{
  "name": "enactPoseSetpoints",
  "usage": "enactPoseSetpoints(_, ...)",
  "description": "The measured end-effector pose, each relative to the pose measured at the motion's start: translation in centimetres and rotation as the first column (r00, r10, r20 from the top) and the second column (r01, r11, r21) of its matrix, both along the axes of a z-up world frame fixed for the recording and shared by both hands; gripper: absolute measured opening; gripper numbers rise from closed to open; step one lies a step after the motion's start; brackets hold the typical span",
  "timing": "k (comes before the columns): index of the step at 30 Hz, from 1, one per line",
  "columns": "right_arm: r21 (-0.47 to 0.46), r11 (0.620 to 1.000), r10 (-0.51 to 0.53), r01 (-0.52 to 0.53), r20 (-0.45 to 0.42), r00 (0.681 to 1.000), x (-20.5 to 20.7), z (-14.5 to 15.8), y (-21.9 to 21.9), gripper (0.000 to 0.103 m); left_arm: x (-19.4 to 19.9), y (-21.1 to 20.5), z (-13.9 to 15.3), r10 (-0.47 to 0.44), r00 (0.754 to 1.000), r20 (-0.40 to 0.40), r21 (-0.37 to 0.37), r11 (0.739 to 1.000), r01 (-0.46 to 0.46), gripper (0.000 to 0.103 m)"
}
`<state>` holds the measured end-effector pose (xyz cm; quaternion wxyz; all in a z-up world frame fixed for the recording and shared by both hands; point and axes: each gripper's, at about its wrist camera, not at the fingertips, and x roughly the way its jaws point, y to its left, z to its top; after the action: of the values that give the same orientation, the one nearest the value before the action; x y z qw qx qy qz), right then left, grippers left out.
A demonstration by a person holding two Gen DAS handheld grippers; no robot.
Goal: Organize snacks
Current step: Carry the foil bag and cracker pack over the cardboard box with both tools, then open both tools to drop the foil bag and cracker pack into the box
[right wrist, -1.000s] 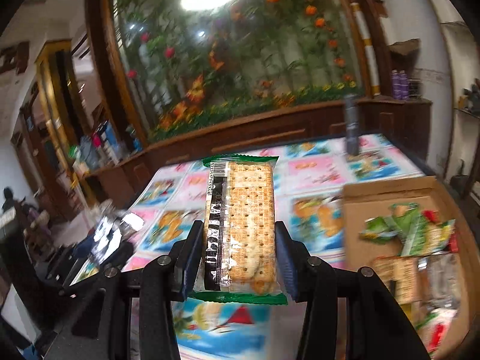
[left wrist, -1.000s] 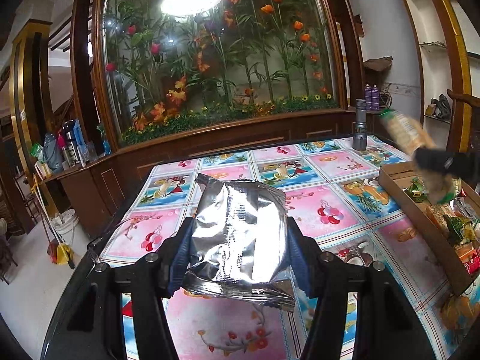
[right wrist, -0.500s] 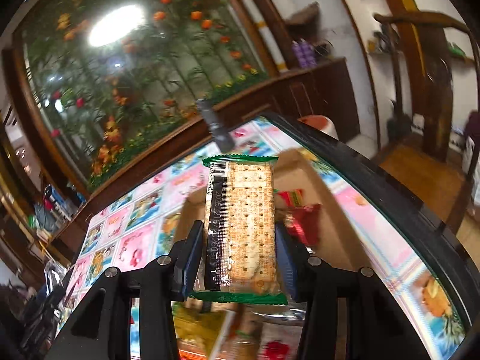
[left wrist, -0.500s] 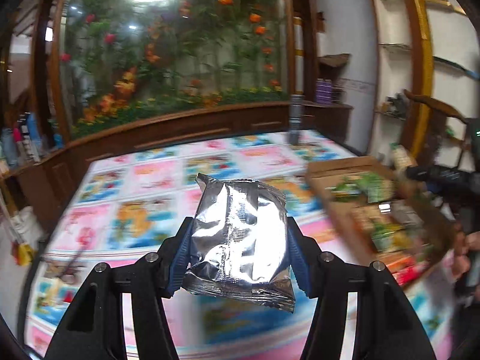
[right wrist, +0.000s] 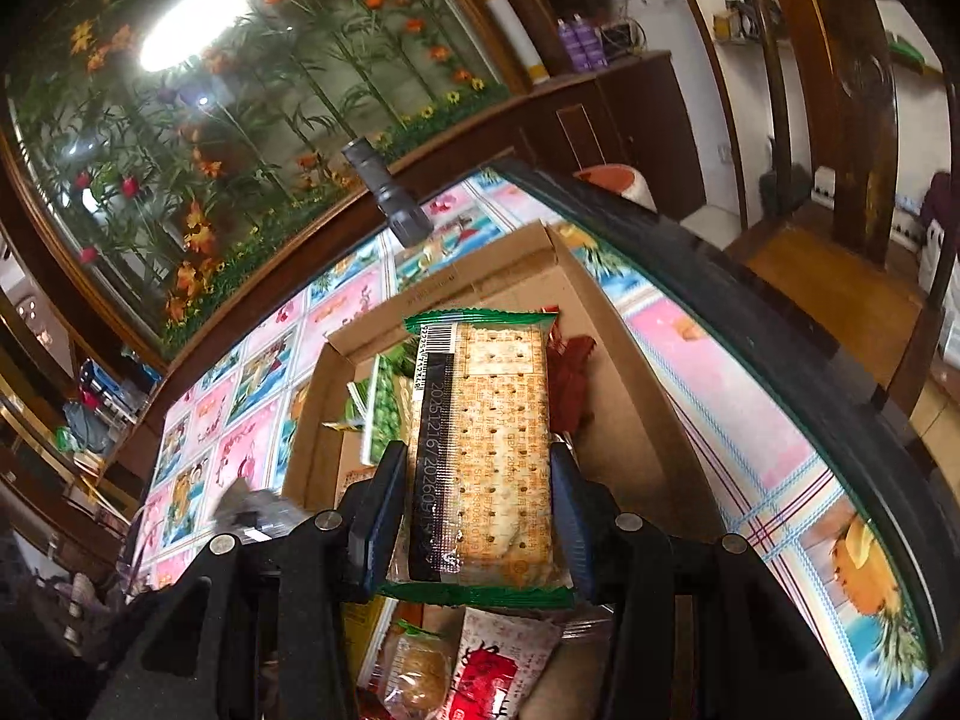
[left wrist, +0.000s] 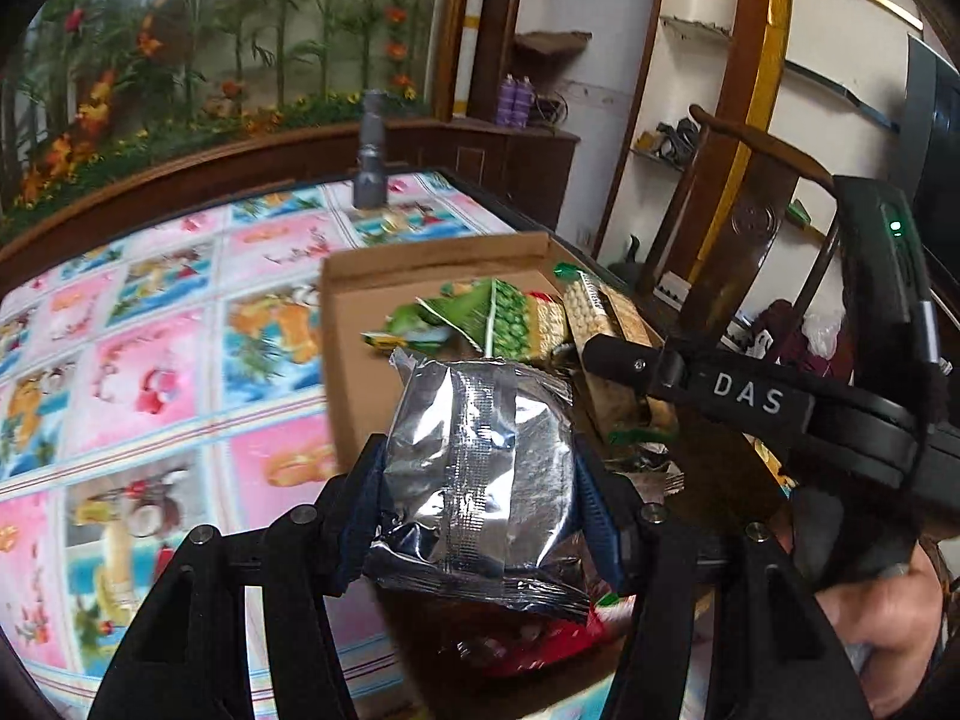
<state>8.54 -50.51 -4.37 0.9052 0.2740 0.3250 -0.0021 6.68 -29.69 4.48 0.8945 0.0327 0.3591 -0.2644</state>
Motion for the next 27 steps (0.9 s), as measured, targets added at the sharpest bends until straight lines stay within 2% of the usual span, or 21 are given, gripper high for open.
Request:
enactPoseSetpoints(13, -0.016, 1.000, 0.006, -0.006, -0.032, 0.999, 0.1, -0.2, 0.3, 0.049, -0.1, -1.7, -0.4, -0.018, 0.999, 0.031, 0.016, 1.000, 0.018, 0.061)
enactPoseSetpoints(19, -0.047, 0.999, 0.007, -0.007, 0.002, 1.000, -0.1, 0.5, 0.7, 0.051, -1.3, -1.3, 0.6, -0.026, 0.997, 0.071, 0.009, 1.000, 0.025, 0.074)
enactPoseSetpoints(22, -0.082, 0.997, -0.009, 0.015, 0.068, 0.998, -0.8, 1.6, 1.0, 0.060, -2.1, -0.8, 1.1, -0.028, 0.995, 0.093, 0.014, 1.000, 0.027, 0.081)
enactPoseSetpoints(24, -0.107, 0.993, -0.036, 0.047, 0.107, 0.994, -1.4, 2.2, 1.0, 0.070, -2.9, -0.2, 1.4, -0.024, 0.993, 0.115, 0.021, 1.000, 0.022, 0.087)
enactPoseSetpoints(27, -0.115, 0.989, -0.073, 0.091, 0.156, 0.985, -2.1, 2.8, 0.8, 0.077, -3.9, 0.8, 1.7, -0.024, 0.991, 0.135, 0.036, 0.999, 0.020, 0.090)
